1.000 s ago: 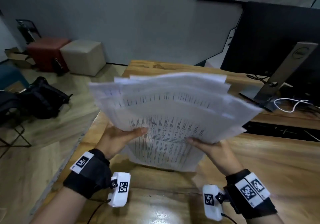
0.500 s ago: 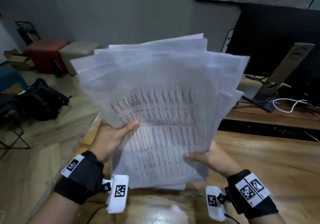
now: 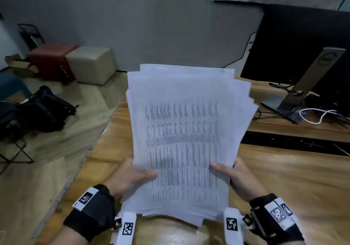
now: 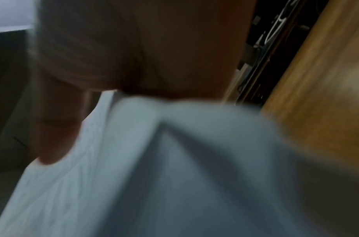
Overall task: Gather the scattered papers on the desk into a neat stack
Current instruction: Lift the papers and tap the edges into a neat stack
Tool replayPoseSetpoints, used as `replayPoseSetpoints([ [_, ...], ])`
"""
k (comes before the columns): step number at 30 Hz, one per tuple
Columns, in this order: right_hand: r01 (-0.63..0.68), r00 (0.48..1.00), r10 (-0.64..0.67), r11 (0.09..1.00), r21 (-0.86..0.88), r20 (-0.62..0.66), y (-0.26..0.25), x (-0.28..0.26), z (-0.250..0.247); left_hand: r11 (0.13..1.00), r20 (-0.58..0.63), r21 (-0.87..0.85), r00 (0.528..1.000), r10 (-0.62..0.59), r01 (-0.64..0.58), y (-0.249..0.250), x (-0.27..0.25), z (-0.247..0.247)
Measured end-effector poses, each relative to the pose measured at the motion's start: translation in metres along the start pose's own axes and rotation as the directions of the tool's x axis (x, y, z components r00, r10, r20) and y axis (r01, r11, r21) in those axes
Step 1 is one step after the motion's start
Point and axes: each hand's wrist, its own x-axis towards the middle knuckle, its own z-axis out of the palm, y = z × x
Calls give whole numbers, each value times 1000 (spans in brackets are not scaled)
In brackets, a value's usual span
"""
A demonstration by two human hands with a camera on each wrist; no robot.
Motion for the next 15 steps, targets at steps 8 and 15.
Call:
replayPoseSetpoints([
  [8, 283, 950, -293, 954, -99, -106, -19, 6, 21, 986, -190, -44, 970, 150, -161, 47, 15, 7],
  [15, 438, 867, -447, 895, -90, -221, -41, 4, 27, 924, -268, 37, 887, 375, -380, 64, 19, 11],
])
